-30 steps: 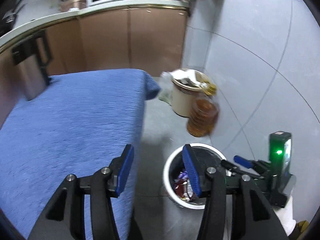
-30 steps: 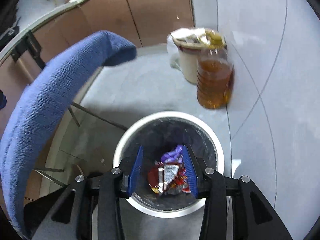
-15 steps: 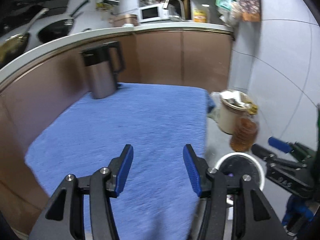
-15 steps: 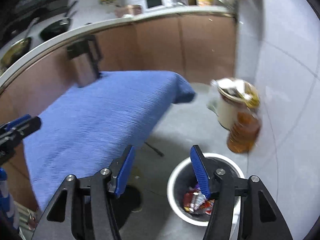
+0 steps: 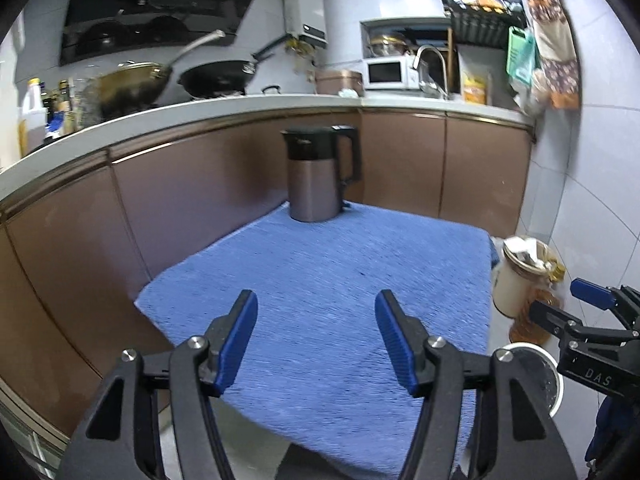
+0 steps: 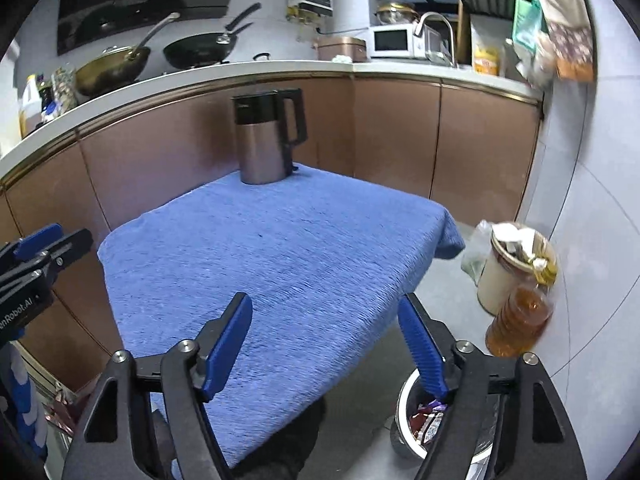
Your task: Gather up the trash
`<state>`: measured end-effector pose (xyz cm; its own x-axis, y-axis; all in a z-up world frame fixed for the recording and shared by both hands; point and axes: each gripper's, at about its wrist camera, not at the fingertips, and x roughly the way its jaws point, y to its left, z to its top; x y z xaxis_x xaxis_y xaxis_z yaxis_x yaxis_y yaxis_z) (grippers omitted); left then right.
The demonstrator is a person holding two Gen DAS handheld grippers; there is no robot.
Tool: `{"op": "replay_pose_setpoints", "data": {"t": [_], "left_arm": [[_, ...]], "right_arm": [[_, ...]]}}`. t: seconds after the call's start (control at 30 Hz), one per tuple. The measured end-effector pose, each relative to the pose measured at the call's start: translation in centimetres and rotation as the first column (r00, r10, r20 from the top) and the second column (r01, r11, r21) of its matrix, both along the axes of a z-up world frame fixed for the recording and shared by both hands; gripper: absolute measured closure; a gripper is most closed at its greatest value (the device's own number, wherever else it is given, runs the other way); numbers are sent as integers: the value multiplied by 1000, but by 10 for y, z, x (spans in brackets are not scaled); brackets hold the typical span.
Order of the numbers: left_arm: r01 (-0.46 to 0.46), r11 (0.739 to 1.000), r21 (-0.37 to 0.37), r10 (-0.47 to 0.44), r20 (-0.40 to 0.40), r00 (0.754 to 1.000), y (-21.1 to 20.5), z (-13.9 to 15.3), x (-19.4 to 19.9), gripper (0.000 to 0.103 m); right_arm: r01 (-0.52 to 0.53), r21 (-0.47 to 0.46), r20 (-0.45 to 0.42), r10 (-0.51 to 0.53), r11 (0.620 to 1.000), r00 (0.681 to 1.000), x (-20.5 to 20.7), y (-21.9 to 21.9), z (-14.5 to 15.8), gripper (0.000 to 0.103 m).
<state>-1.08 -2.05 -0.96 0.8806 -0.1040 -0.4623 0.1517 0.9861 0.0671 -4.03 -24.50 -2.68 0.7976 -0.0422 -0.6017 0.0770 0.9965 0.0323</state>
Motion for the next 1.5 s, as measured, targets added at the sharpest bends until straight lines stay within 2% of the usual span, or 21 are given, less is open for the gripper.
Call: {"op": "replay_pose_setpoints", "data": {"t": [0.13, 0.17, 0.2, 0.23, 0.57, 0.73, 1.3, 1.5], "left_arm": [[-32, 999, 0, 32, 28, 999, 19, 5, -7, 36], [-41, 999, -1, 41, 34, 999, 24, 6, -8, 35], [-48, 999, -6, 48, 39, 998, 28, 8, -10, 34], [-53, 999, -10, 53, 42, 998, 31, 8, -12, 34], [-73, 997, -21, 74, 58, 996, 46, 9, -17, 27], [-79, 997, -26, 80, 69, 994, 47, 9, -17, 19], [-178, 984, -7, 179, 25, 984, 59, -9, 9, 19], [-185, 982, -19, 186, 14, 983, 64, -12, 18, 19]], "right_arm": [[3, -22, 18, -3, 1000, 1000, 0, 19, 12, 23], [9, -27, 27, -8, 1000, 1000, -1, 23, 15, 20], [13, -30, 31, -12, 999, 999, -2, 26, 16, 10], [19, -35, 37, -17, 999, 999, -2, 30, 18, 6], [13, -68, 49, -10, 998, 999, -7, 50, 22, 5], [18, -69, 44, -15, 997, 999, -5, 49, 20, 4], [33, -46, 9, -33, 998, 999, 14, 42, -2, 3], [14, -39, 2, -14, 999, 1000, 25, 43, -7, 3]]}}
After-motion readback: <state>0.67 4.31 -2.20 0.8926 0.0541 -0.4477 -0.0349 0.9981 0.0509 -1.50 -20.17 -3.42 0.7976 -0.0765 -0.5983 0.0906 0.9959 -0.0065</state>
